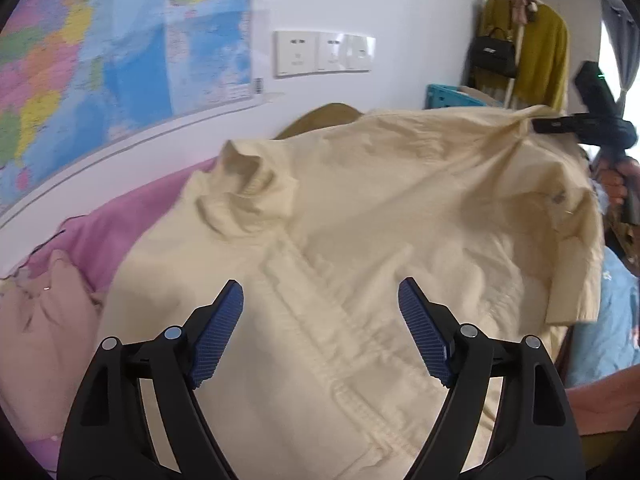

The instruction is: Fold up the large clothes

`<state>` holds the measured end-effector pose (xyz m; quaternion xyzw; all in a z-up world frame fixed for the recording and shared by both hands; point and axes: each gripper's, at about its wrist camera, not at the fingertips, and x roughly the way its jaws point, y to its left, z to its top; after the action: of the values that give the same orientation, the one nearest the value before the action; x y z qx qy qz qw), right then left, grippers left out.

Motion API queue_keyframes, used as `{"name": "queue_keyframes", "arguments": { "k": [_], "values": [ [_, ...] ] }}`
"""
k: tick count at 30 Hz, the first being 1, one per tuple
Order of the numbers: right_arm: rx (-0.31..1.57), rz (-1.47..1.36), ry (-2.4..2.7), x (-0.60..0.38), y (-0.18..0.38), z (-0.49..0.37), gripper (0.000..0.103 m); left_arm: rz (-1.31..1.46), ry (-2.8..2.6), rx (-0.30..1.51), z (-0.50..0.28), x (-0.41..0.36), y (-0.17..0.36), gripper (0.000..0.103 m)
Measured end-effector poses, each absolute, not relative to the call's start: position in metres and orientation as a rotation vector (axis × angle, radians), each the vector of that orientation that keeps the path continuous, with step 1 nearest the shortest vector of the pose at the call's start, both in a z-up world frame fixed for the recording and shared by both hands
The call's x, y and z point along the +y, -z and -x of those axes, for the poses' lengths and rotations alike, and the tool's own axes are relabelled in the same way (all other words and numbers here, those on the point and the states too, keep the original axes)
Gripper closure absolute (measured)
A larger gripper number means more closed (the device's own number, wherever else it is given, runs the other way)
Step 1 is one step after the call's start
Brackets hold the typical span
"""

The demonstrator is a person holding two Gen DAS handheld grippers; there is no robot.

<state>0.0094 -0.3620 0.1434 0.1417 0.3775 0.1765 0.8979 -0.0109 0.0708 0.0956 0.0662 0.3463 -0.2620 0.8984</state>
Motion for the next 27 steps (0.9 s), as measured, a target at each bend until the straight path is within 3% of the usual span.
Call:
{"name": "queue_keyframes", "arguments": {
  "k": [6,8,10,13,17,18,20,21,23,27],
  "values": [
    [0.915,-0.339,-0.369,-0.356,-0.088,-0.025,0.06,-0.139,0.727,0.763,0.022,0.022,-0.084,0.023],
    [0.916,-0.338,-0.393,-0.353,-0.081,-0.015,0.035,-0.168,0.785,0.768,0.028,0.001,-0.081,0.023],
    [0.911,-0.333,-0.404,-0.356,-0.075,-0.005,0.019,-0.203,0.829,0.76,0.035,-0.018,-0.078,0.021],
    [0.914,-0.365,-0.446,-0.367,-0.063,0.018,0.006,-0.226,0.866,0.765,0.037,-0.035,-0.074,0.021],
    [0.95,-0.47,-0.499,-0.385,-0.029,0.058,0.006,-0.217,0.853,0.8,0.025,-0.038,-0.065,0.021],
    [0.947,-0.482,-0.508,-0.386,-0.023,0.069,0.011,-0.21,0.85,0.811,0.021,-0.037,-0.063,0.021],
    [0.928,-0.436,-0.533,-0.378,-0.025,0.082,0.077,-0.202,0.843,0.825,0.016,-0.035,-0.061,0.021],
    [0.907,-0.417,-0.528,-0.376,-0.033,0.086,0.083,-0.198,0.84,0.83,0.013,-0.034,-0.061,0.021],
    [0.834,-0.36,-0.501,-0.371,-0.062,0.094,0.09,-0.183,0.839,0.835,0.011,-0.03,-0.063,0.021],
    [0.704,-0.192,-0.506,-0.344,-0.142,0.092,0.091,-0.118,0.851,0.805,0.009,-0.011,-0.078,0.021]
  ]
}}
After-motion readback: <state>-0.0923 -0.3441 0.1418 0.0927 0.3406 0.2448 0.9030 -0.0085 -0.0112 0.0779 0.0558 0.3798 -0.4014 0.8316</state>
